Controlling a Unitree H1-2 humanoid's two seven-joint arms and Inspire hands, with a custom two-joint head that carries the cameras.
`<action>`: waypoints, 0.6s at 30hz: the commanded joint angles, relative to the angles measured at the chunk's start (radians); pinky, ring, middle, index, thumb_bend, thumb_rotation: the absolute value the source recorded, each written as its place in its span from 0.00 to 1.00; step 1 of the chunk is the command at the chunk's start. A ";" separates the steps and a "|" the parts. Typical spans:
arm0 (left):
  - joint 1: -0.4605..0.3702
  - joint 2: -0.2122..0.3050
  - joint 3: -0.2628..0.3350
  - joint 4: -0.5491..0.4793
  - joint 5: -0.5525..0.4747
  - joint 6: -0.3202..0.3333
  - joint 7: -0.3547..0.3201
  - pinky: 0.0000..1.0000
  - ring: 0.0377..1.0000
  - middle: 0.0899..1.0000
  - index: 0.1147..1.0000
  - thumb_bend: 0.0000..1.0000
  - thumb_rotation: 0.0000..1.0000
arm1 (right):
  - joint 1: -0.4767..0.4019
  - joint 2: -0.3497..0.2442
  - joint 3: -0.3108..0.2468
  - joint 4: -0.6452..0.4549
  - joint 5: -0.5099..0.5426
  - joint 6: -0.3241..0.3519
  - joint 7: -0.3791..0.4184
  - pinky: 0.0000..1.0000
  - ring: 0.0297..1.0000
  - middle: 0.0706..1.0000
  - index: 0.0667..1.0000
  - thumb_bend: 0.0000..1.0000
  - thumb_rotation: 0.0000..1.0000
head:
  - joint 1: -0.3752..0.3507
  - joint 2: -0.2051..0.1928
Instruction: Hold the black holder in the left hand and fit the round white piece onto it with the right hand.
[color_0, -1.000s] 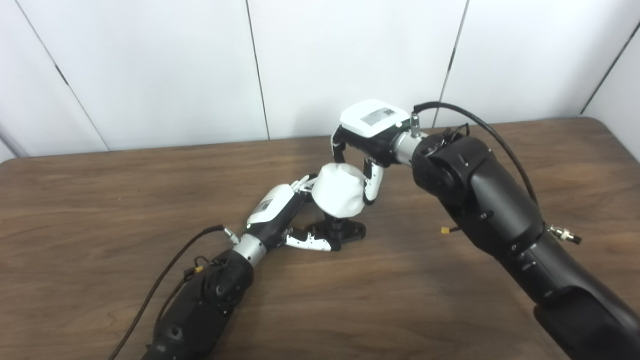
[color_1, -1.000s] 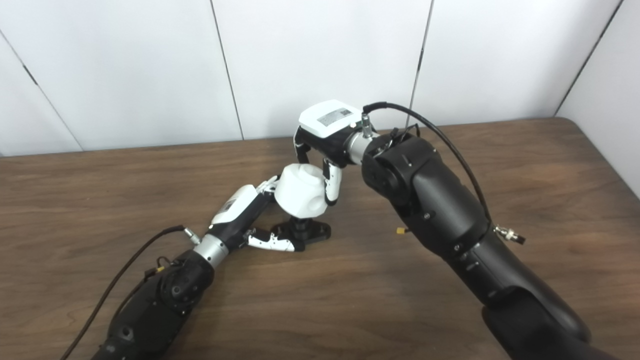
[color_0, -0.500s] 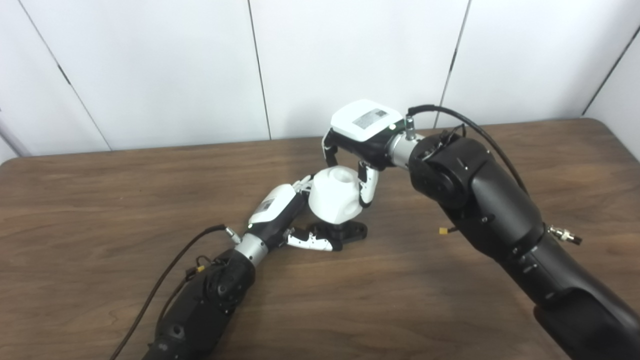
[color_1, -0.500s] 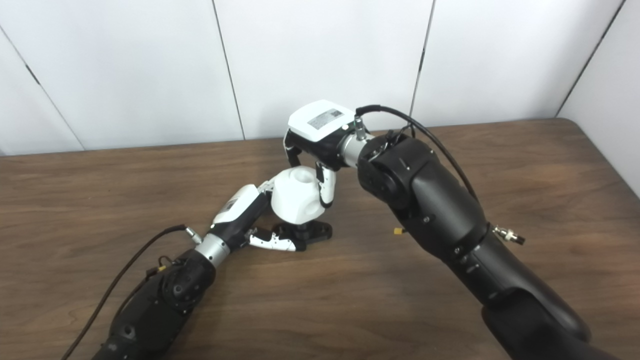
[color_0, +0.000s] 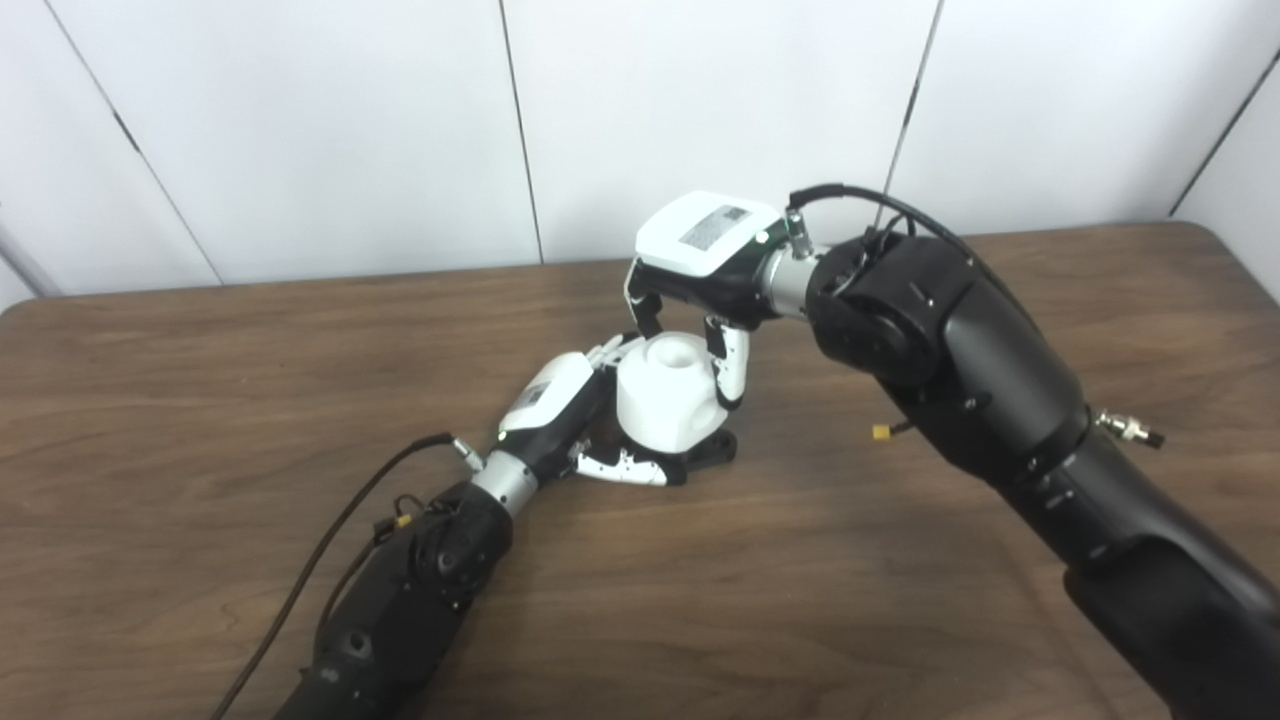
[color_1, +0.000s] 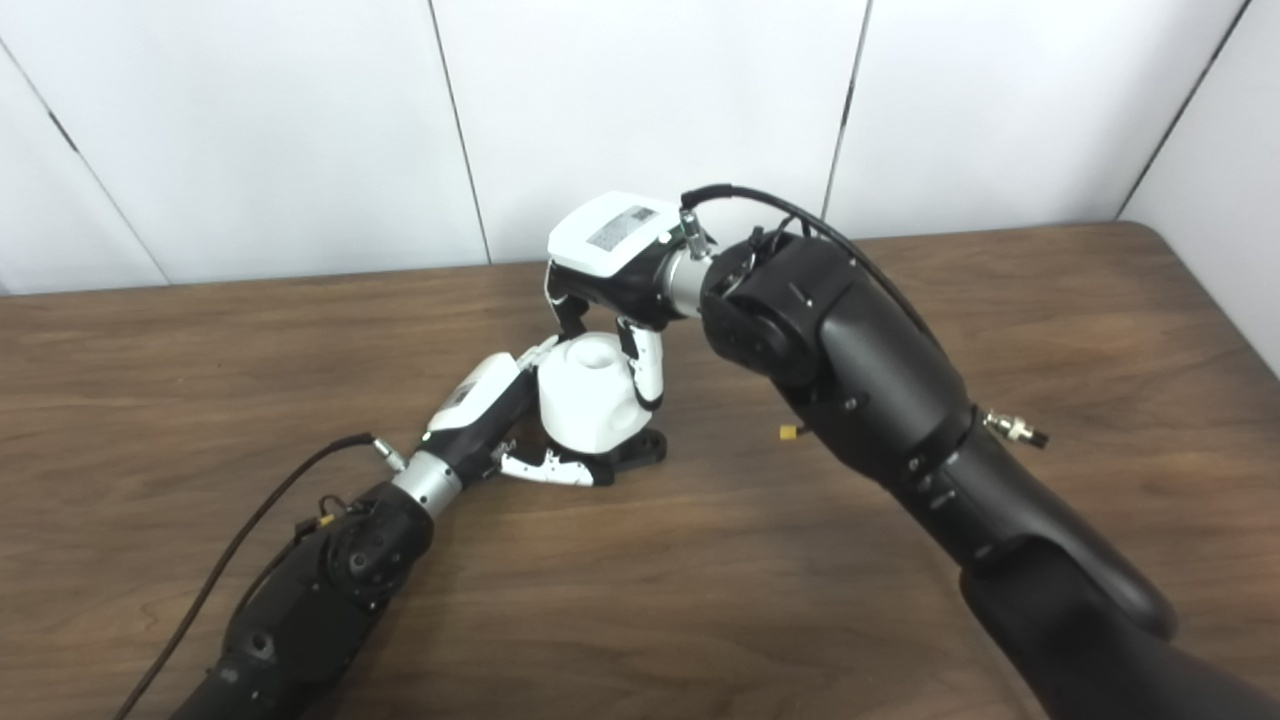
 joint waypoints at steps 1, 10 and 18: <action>0.066 -0.024 -0.045 0.065 0.011 0.033 -0.068 0.98 1.00 0.94 0.41 0.52 0.06 | -0.064 -0.019 -0.009 -0.021 0.006 -0.020 0.008 0.70 0.69 0.66 0.44 0.53 0.14 | -0.001 0.001; 0.070 -0.020 -0.044 0.068 0.011 0.023 -0.063 0.96 1.00 0.94 0.41 0.52 0.06 | -0.063 -0.032 -0.009 -0.016 -0.011 -0.035 0.023 0.72 0.69 0.67 0.44 0.53 0.14 | -0.007 -0.005; 0.074 -0.017 -0.044 0.059 0.003 0.028 -0.075 0.95 1.00 0.94 0.41 0.52 0.06 | -0.050 -0.028 -0.019 0.005 -0.040 -0.019 -0.004 0.72 0.69 0.67 0.45 0.53 0.14 | -0.010 -0.004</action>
